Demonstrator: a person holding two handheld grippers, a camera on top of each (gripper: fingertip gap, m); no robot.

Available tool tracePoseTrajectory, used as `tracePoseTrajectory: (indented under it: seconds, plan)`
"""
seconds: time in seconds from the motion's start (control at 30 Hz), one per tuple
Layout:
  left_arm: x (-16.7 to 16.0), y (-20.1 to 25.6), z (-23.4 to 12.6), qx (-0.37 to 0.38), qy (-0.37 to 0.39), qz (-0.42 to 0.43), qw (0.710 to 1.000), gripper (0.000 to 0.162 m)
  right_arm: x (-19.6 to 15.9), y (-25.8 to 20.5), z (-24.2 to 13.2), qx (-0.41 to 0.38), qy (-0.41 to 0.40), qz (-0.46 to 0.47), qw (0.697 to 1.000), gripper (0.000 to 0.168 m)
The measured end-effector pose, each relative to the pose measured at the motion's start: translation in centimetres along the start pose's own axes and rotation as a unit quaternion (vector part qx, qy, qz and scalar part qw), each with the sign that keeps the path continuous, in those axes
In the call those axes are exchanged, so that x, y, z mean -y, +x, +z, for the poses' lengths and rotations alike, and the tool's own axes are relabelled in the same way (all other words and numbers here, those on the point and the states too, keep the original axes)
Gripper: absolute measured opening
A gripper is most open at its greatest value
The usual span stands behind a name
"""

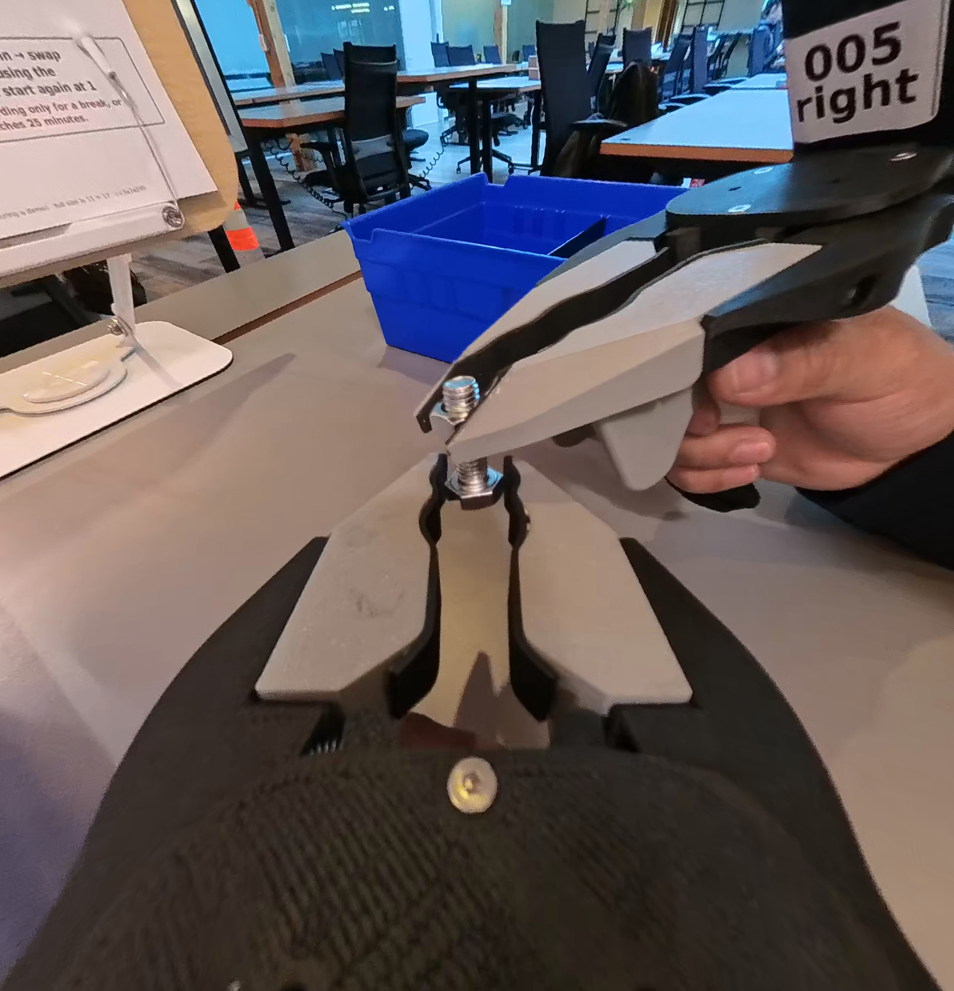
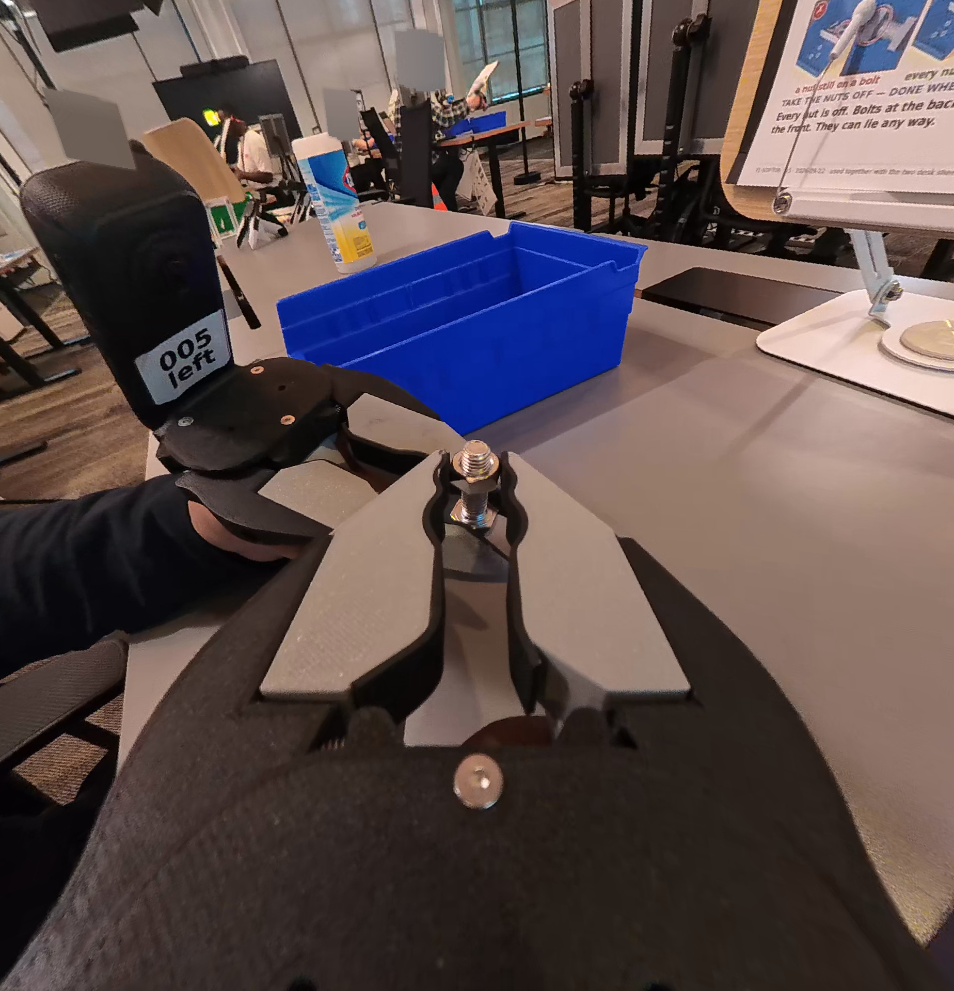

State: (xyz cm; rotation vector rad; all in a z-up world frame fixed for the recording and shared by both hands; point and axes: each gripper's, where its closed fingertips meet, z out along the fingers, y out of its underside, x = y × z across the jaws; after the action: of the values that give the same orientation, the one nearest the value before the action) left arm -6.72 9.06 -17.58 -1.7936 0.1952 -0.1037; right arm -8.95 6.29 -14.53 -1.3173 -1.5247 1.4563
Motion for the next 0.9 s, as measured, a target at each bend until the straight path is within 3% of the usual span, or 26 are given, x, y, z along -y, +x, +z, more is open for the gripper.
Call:
tracePoseTrajectory:
  seconds: [0.73, 0.9]
  plan:
    - [0.28, 0.49, -0.22, -0.024, 0.005, -0.007, 1.0, 0.018, 0.36, -0.37, -0.43, 0.015, 0.007, -0.005, 1.0, 0.015]
    - [0.31, -0.01, -0.24, 0.01, 0.0, 0.028, 1.0, 0.017, 0.46, -0.19, -0.43, 0.011, 0.014, 0.003, 1.0, 0.016]
